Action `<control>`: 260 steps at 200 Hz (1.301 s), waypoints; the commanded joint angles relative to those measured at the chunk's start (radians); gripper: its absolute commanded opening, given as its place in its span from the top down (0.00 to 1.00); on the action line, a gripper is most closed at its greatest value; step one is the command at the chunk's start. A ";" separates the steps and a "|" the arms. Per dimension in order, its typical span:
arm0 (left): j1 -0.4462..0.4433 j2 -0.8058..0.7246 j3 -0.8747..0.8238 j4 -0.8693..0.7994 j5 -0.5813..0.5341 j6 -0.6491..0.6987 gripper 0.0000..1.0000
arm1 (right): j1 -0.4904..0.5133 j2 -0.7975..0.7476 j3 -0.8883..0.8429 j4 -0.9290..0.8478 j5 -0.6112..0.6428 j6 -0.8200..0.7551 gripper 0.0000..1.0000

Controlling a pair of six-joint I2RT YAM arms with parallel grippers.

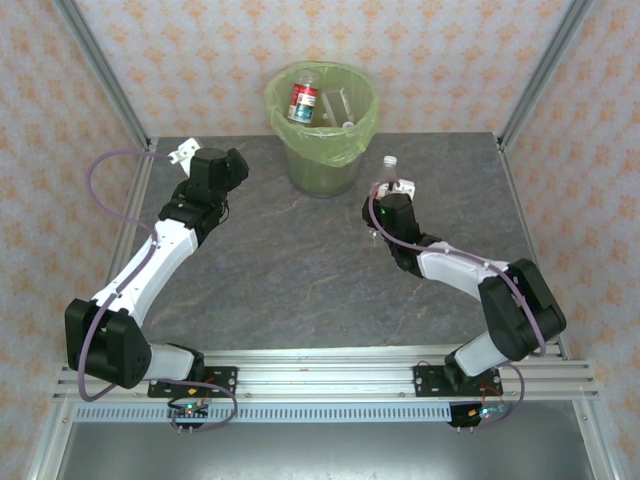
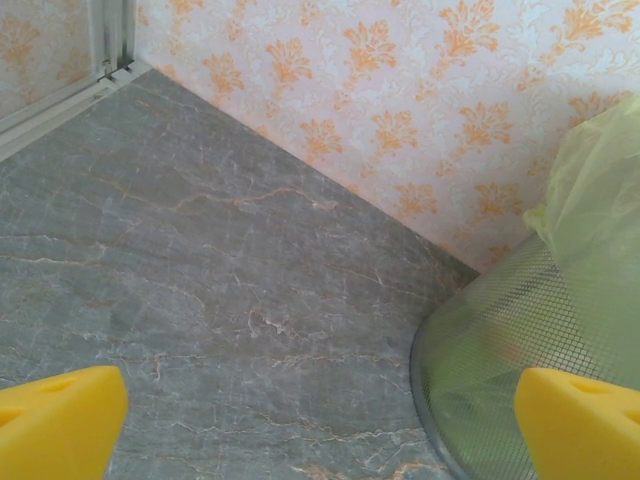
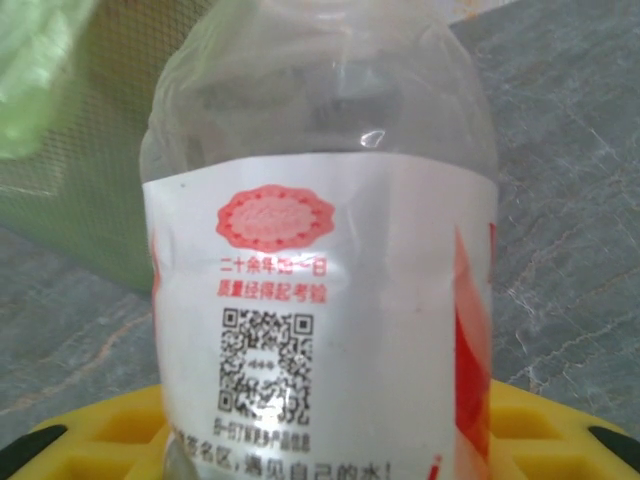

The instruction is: Put the plastic bottles in the bin

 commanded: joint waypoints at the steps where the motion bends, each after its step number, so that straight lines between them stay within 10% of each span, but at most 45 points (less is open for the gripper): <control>1: 0.010 0.002 0.019 -0.021 0.002 -0.017 0.00 | 0.000 -0.059 -0.025 0.123 -0.006 -0.016 0.51; 106: 0.017 0.000 0.004 -0.030 0.009 -0.015 0.00 | -0.022 -0.193 0.127 0.071 -0.037 0.031 0.53; 260: 0.028 -0.098 -0.085 -0.065 0.001 -0.014 0.00 | -0.084 0.204 0.831 -0.115 -0.304 0.057 0.54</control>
